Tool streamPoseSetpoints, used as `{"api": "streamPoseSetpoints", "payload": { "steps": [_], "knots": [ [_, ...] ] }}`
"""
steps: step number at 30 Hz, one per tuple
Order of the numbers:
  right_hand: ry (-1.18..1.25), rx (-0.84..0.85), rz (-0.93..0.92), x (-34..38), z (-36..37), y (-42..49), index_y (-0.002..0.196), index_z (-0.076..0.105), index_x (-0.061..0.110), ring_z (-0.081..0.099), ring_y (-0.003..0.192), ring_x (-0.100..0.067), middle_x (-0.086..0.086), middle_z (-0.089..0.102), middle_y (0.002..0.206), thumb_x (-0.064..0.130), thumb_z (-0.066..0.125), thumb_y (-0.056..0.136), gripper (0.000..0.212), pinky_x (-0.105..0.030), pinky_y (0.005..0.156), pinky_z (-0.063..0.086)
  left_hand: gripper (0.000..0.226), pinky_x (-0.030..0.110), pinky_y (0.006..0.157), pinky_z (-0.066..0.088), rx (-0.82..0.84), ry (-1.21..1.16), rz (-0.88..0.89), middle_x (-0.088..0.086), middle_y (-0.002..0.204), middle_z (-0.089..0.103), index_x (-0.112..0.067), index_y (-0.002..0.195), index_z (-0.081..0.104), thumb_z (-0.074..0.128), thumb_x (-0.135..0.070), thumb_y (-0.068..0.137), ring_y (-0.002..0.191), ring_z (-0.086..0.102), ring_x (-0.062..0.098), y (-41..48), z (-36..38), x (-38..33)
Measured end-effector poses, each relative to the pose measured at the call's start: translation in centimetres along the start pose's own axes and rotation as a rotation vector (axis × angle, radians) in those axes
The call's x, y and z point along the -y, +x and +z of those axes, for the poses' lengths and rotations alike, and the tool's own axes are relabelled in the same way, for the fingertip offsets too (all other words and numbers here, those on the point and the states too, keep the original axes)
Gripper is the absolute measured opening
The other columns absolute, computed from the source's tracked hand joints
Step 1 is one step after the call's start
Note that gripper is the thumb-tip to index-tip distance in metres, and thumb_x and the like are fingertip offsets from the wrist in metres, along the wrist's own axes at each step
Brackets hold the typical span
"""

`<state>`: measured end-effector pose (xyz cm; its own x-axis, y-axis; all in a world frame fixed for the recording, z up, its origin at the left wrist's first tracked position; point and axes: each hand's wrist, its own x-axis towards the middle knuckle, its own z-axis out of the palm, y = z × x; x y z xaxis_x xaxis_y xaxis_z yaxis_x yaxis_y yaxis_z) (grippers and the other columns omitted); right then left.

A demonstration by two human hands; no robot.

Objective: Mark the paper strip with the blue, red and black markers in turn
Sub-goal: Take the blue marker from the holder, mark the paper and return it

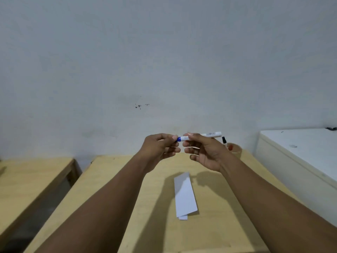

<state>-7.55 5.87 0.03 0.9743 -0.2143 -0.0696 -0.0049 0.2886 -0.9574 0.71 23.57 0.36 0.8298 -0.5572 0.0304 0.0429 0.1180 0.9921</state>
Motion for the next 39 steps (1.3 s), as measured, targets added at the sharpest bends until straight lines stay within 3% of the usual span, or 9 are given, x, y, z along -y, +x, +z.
{"api": "streamPoseSetpoints", "payload": {
  "steps": [5,8,12,17,23,26,32,36,39],
  "knots": [
    [0.003,0.011,0.006,-2.0,1.9,1.5,0.093,0.073,0.012,0.067,0.06,-0.015,-0.004,0.071,0.075,0.024,0.069,0.093,0.012,-0.026,0.059,0.045,0.026,0.029,0.073,0.059,-0.014,0.013,0.003,0.012,0.083,0.072,0.002,0.101,0.074,0.077,-0.019,0.088,0.076,0.074,0.023,-0.3,-2.6,1.5],
    [-0.003,0.056,-0.003,-2.5,1.5,2.0,0.094,0.071,0.008,0.069,0.064,-0.017,-0.009,0.07,0.076,0.017,0.067,0.094,0.01,-0.025,0.062,0.051,0.015,0.026,0.073,0.06,0.012,-0.043,-0.025,0.01,0.078,0.071,-0.001,0.092,0.072,0.074,-0.017,0.09,0.076,0.075,0.025,0.0,-3.0,2.7],
    [-0.076,0.087,0.001,-2.7,-0.5,2.0,0.105,0.071,0.007,0.074,0.077,-0.022,-0.011,0.074,0.083,0.013,0.068,0.094,0.013,-0.028,0.072,0.054,0.02,0.023,0.069,0.061,-0.007,-0.195,-0.085,0.008,0.07,0.067,-0.002,0.081,0.066,0.07,-0.016,0.093,0.077,0.077,0.027,0.4,-3.2,4.9],
    [-0.117,-0.035,-0.001,-3.8,-3.3,2.2,0.101,0.071,0.007,0.075,0.077,-0.028,-0.013,0.073,0.083,0.013,0.064,0.096,0.01,-0.031,0.067,0.053,0.015,0.024,0.065,0.061,-0.069,-0.157,-0.178,0.011,0.084,0.071,-0.005,0.086,0.068,0.071,-0.019,0.093,0.078,0.078,0.023,0.2,-4.6,7.8],
    [-0.052,-0.178,0.0,-7.3,-1.7,4.3,0.091,0.067,0.01,0.072,0.065,-0.024,-0.01,0.069,0.073,0.012,0.065,0.092,0.003,-0.03,0.058,0.051,0.014,0.028,0.072,0.061,0.177,-0.111,-0.308,0.021,0.108,0.077,-0.005,0.097,0.071,0.069,-0.018,0.094,0.098,0.078,0.031,-0.5,-2.2,10.2],
    [-0.111,-0.205,-0.009,-9.3,-1.1,5.1,0.089,0.067,0.01,0.066,0.06,-0.02,-0.009,0.067,0.07,0.012,0.072,0.087,0.006,-0.028,0.052,0.049,0.011,0.037,0.09,0.059,0.239,-0.059,-0.361,0.028,0.115,0.074,-0.006,0.092,0.072,0.07,-0.016,0.093,0.111,0.073,0.035,-0.6,-1.6,11.1],
    [-0.247,-0.221,0.007,-12.5,-2.2,5.6,0.087,0.068,0.004,0.069,0.062,-0.027,-0.017,0.072,0.073,0.011,0.07,0.088,0.007,-0.03,0.049,0.045,0.007,0.039,0.105,0.052,0.256,0.005,-0.373,0.03,0.114,0.074,-0.006,0.086,0.073,0.073,-0.011,0.091,0.115,0.071,0.035,-0.6,-2.1,13.0],
    [-0.309,-0.188,-0.015,-13.0,-2.2,5.8,0.088,0.069,0.002,0.071,0.066,-0.026,-0.023,0.077,0.082,0.009,0.067,0.089,0.008,-0.031,0.054,0.05,0.005,0.045,0.107,0.051,0.274,0.006,-0.323,0.027,0.106,0.076,-0.005,0.082,0.079,0.077,-0.006,0.086,0.112,0.071,0.04,-0.8,-2.1,13.6],
    [-0.406,-0.194,-0.029,-13.1,-1.7,6.0,0.087,0.07,0.0,0.072,0.063,-0.023,-0.02,0.078,0.079,0.014,0.07,0.087,0.013,-0.03,0.053,0.051,0.008,0.046,0.108,0.05,0.264,0.111,-0.264,0.029,0.106,0.076,-0.007,0.084,0.08,0.081,-0.014,0.083,0.113,0.071,0.039,-1.0,-2.1,13.7]
  ]
}}
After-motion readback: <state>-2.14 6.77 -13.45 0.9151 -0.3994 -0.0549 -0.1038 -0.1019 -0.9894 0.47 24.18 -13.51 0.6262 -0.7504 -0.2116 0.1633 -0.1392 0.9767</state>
